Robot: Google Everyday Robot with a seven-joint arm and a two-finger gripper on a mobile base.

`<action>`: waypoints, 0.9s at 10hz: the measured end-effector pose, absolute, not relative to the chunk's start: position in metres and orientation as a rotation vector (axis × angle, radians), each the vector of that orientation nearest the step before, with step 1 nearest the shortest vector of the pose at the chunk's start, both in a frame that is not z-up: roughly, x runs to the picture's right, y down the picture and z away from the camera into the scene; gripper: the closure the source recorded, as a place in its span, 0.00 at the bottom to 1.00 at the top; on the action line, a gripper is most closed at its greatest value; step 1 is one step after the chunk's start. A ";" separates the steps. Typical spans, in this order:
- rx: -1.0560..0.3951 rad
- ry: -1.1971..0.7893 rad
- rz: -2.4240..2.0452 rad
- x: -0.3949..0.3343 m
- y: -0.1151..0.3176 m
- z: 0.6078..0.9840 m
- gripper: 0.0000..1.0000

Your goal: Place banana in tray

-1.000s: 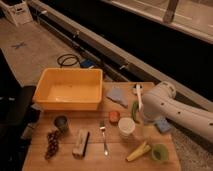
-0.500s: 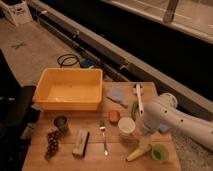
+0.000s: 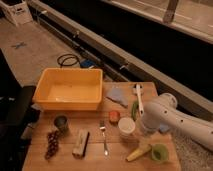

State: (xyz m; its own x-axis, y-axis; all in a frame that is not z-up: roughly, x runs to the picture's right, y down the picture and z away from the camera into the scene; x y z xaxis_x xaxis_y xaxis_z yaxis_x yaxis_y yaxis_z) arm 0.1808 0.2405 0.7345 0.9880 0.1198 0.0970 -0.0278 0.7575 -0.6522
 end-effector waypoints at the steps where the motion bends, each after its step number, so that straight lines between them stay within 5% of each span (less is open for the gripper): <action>1: -0.701 -0.136 0.086 0.178 0.240 0.736 0.20; 9: -0.728 -0.141 0.140 0.182 0.285 0.742 0.20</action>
State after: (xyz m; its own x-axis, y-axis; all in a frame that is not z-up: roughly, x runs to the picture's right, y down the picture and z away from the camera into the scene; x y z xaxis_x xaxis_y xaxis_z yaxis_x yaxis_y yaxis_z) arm 0.1816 0.2848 0.7420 0.9811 0.1765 0.0796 -0.0784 0.7379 -0.6703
